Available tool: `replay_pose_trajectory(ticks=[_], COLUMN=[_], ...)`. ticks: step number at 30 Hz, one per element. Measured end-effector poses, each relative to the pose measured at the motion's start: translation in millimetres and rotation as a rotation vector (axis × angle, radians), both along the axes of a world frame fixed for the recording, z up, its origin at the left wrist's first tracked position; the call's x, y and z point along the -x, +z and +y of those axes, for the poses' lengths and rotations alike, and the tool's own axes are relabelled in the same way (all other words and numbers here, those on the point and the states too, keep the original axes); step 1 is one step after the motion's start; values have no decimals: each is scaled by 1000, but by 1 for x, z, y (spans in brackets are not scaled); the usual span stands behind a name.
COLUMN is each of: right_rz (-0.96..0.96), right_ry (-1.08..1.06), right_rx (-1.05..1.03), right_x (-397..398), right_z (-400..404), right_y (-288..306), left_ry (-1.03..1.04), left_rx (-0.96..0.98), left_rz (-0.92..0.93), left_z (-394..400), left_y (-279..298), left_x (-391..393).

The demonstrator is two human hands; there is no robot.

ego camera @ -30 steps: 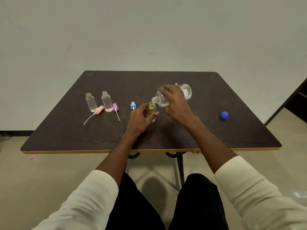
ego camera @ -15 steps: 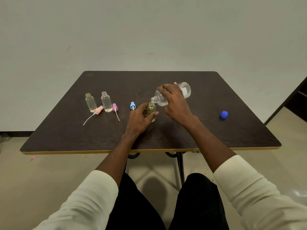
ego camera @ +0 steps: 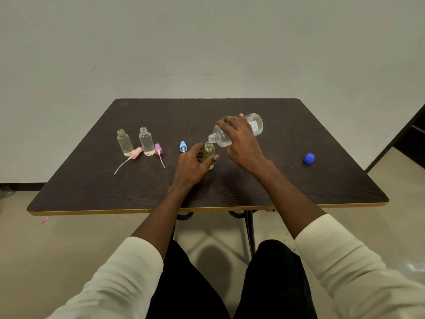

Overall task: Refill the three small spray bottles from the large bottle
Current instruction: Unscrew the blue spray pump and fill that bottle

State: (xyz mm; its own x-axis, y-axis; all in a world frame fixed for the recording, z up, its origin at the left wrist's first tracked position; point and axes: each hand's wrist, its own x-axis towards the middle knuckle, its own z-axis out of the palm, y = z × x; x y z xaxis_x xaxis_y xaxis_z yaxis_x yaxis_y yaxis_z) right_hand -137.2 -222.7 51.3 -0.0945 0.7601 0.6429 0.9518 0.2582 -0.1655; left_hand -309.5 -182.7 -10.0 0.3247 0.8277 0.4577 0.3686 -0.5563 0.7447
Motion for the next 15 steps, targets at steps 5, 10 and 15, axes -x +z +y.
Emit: replay_pose_trajectory(ticks=[5, 10, 15], right_rz=[7, 11, 11], right_ry=[-1, -1, 7], right_rx=[-4, 0, -1], right_x=[1, 1, 1], right_z=[-1, -1, -1], right_y=[1, 2, 2], left_ry=[4, -1, 2], left_rx=[-6, -10, -13], left_rz=[-9, -13, -4], left_z=[1, 0, 1], left_y=[0, -1, -2], left_x=[0, 0, 0])
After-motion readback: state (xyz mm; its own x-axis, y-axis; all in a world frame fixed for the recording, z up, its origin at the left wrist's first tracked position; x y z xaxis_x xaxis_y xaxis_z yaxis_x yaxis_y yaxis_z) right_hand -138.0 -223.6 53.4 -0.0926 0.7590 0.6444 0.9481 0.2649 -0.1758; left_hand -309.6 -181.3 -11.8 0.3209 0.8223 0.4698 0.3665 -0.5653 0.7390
